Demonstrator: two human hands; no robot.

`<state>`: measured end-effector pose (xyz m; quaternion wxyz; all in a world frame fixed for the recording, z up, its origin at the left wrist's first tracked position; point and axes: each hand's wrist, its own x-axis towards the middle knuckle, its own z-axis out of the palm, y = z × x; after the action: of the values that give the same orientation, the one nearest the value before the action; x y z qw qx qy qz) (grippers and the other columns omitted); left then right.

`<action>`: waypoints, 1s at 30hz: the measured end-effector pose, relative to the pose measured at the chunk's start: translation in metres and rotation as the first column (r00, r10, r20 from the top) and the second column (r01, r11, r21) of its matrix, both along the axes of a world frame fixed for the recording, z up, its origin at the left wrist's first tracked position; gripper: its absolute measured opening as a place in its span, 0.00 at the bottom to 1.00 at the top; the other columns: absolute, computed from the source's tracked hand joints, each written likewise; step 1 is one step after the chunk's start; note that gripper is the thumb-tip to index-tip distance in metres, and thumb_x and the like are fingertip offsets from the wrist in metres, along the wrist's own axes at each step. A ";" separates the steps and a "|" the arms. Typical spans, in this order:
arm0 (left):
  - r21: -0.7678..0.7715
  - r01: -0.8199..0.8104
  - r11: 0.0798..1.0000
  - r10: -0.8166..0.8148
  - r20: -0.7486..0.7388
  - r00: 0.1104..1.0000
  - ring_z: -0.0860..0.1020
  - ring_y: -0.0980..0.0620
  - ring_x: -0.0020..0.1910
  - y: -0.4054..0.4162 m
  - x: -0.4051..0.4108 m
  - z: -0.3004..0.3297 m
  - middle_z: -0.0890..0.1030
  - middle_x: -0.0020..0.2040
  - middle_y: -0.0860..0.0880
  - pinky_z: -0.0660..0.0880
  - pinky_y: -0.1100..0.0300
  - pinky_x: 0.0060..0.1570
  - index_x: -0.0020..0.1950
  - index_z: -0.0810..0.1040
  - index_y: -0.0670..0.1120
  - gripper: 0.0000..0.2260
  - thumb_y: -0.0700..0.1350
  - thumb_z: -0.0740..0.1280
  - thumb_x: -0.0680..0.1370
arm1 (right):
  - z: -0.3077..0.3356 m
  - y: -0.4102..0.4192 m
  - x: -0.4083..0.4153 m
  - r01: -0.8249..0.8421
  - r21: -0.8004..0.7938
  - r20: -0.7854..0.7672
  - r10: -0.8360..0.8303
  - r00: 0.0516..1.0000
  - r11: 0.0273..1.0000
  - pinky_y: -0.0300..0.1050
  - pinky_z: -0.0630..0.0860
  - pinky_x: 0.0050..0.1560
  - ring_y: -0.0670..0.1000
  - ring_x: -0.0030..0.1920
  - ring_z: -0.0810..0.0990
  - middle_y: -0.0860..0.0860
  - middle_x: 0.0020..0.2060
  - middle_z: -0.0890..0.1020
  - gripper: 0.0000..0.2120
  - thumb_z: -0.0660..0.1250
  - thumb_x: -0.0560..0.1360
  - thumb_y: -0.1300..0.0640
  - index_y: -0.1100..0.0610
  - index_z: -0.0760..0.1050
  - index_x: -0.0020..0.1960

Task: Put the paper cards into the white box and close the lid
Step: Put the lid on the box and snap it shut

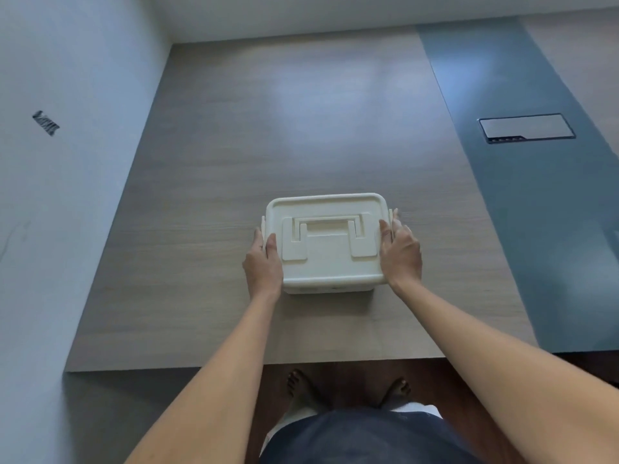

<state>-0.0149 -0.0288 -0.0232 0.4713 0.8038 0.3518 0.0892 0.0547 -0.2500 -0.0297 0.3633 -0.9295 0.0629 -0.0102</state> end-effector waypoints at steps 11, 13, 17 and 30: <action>-0.036 -0.011 0.999 0.013 0.059 0.998 0.71 0.46 0.72 0.040 0.087 -0.011 0.72 0.74 0.45 0.67 0.53 0.72 0.76 0.68 0.41 0.25 0.53 0.60 0.82 | 0.009 0.037 0.086 0.010 0.059 -0.070 -0.005 0.998 0.998 0.54 0.74 0.64 0.59 0.68 0.75 0.53 0.71 0.74 0.26 0.56 0.83 0.45 0.55 0.64 0.76; -0.099 -0.025 0.995 0.031 0.058 0.998 0.76 0.48 0.68 0.043 0.090 -0.013 0.78 0.69 0.47 0.71 0.51 0.68 0.73 0.73 0.44 0.26 0.59 0.60 0.80 | 0.007 0.032 0.093 -0.006 0.047 -0.100 0.011 0.995 0.999 0.54 0.74 0.62 0.59 0.67 0.76 0.53 0.70 0.75 0.28 0.53 0.82 0.38 0.54 0.67 0.75; -0.462 -0.250 0.851 0.299 0.035 0.954 0.83 0.49 0.49 0.044 0.062 -0.027 0.86 0.46 0.49 0.78 0.52 0.55 0.45 0.84 0.48 0.31 0.68 0.51 0.79 | -0.006 0.013 0.083 0.153 0.276 -0.231 -0.089 0.969 0.949 0.47 0.72 0.55 0.57 0.61 0.79 0.56 0.61 0.82 0.36 0.42 0.81 0.35 0.57 0.77 0.66; 0.531 0.538 0.654 -0.288 -0.483 0.827 0.45 0.45 0.81 0.010 -0.073 -0.135 0.47 0.82 0.45 0.43 0.47 0.78 0.82 0.50 0.49 0.33 0.64 0.51 0.81 | -0.133 -0.014 -0.074 -0.252 -0.544 -0.149 0.203 0.968 0.800 0.58 0.51 0.77 0.59 0.80 0.47 0.56 0.80 0.50 0.27 0.51 0.83 0.47 0.52 0.51 0.80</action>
<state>-0.0877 -0.0187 -0.1579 0.0995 0.9768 0.1818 -0.0541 -0.0192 -0.2643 -0.1630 0.0713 -0.9952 -0.0398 0.0544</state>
